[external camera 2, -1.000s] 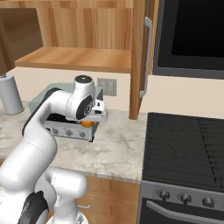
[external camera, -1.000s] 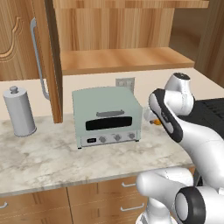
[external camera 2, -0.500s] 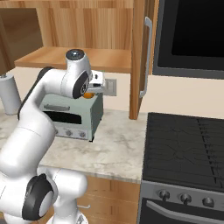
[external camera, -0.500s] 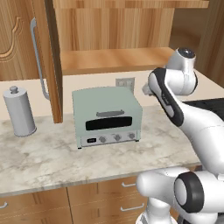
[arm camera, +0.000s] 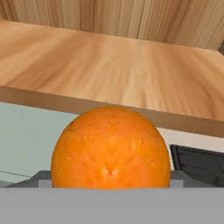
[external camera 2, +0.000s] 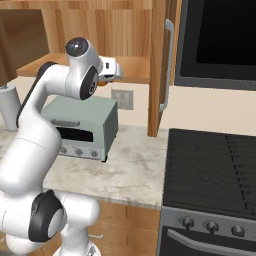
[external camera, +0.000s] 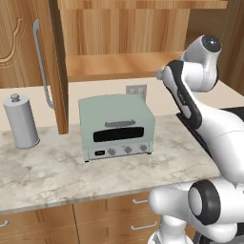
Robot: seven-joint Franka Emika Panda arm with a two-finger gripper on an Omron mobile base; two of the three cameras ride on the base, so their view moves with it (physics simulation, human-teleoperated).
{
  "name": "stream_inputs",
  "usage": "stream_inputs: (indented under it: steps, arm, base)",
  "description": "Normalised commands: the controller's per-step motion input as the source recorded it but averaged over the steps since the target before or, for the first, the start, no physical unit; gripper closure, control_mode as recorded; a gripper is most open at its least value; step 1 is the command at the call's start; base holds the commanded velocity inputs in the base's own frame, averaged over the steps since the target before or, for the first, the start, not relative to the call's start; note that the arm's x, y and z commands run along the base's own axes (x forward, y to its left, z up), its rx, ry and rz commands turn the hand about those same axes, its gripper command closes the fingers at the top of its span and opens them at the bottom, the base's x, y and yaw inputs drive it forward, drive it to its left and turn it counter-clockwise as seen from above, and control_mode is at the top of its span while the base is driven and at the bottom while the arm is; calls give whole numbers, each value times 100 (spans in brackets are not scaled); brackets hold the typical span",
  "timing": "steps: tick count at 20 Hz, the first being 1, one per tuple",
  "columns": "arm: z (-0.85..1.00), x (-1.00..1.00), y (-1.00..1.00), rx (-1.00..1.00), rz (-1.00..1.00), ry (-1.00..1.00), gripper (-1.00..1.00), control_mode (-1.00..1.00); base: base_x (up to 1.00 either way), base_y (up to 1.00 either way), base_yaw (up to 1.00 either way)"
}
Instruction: Pick the orange from the counter and place it in the cabinet. Then close the cabinet.
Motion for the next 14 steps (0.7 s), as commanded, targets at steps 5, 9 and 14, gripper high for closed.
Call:
stream_inputs:
  steps: [5,9,14]
  arm:
    - [21,37,0,0,-9,-14,100,-100]
    - [4,66,0,0,-8,-1,100,-100]
    - [19,80,0,0,-7,12,100,-100]
  base:
    - [0,0,0]
    - [0,0,0]
    - [0,0,0]
